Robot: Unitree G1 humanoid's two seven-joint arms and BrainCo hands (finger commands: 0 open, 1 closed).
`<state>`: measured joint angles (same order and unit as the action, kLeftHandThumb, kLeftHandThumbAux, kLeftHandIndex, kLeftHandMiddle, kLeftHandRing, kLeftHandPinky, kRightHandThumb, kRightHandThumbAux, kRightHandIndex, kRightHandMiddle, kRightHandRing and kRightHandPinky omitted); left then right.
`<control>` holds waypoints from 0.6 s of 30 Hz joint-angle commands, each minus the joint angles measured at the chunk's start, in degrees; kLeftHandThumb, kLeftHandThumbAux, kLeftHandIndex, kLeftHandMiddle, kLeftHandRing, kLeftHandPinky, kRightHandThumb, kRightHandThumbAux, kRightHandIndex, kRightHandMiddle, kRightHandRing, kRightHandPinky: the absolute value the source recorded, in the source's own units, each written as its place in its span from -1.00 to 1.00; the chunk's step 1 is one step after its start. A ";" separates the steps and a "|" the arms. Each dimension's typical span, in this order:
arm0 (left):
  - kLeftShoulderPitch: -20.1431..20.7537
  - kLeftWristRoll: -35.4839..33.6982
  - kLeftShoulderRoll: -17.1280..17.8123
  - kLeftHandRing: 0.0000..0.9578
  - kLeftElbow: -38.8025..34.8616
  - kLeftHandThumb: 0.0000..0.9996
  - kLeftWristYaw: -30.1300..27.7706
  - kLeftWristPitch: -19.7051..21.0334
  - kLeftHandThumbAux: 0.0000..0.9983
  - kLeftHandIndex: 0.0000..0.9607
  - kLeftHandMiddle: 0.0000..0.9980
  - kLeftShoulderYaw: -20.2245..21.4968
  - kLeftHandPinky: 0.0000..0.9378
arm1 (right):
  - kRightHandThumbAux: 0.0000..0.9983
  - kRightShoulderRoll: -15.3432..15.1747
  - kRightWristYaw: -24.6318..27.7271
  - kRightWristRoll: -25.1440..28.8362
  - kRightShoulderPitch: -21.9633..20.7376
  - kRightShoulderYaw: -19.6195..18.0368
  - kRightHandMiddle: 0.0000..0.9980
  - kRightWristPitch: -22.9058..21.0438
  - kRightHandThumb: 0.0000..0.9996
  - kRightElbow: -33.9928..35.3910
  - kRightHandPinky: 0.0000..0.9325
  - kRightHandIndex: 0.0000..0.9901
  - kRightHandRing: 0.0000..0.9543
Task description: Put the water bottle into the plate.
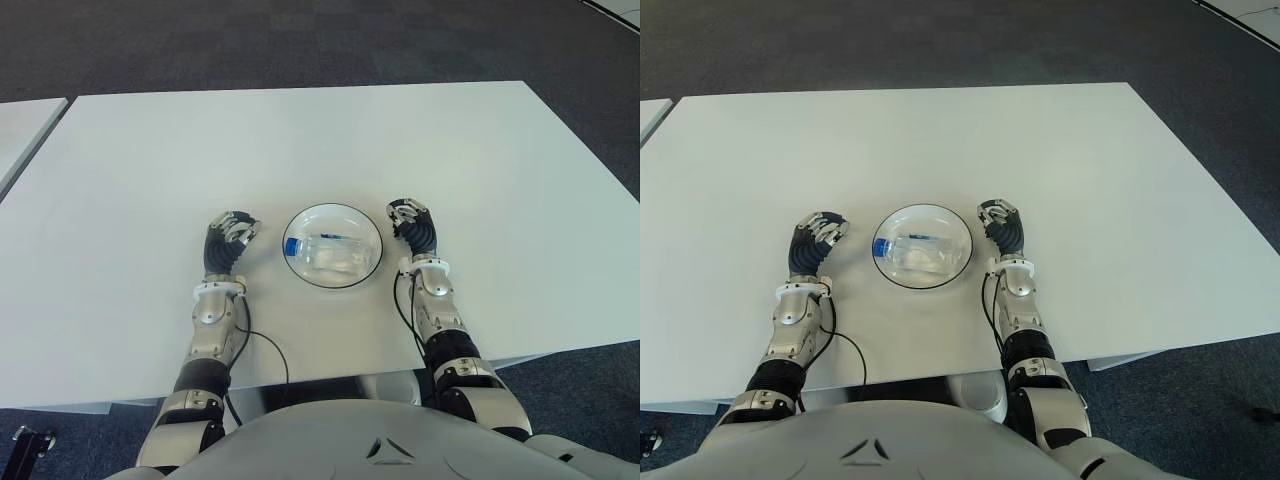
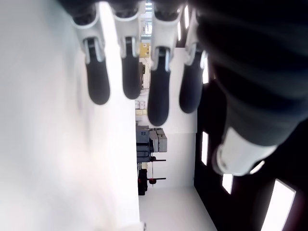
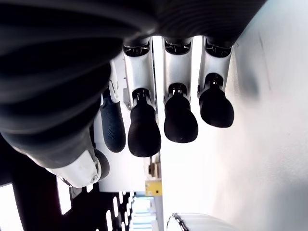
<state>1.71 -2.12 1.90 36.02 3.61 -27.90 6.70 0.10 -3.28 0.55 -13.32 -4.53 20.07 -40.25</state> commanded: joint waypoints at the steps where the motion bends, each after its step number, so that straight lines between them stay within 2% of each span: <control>1: -2.28 0.44 -0.72 -0.08 2.67 0.39 -0.11 2.85 0.45 -0.11 -0.08 -0.40 -0.07 | 0.46 0.61 0.10 0.39 4.08 -0.16 0.57 -4.48 0.41 -3.29 0.61 -0.11 0.60; 18: -2.53 -0.16 -0.81 -0.04 2.24 0.39 -0.60 3.16 0.45 -0.11 -0.04 -0.34 -0.04 | 0.46 0.66 0.02 0.32 4.27 -0.10 0.58 -4.37 0.41 -3.15 0.63 -0.11 0.62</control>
<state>1.65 -2.23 1.91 35.93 3.58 -27.81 6.61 0.10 -3.24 0.56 -13.29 -4.51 20.07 -40.21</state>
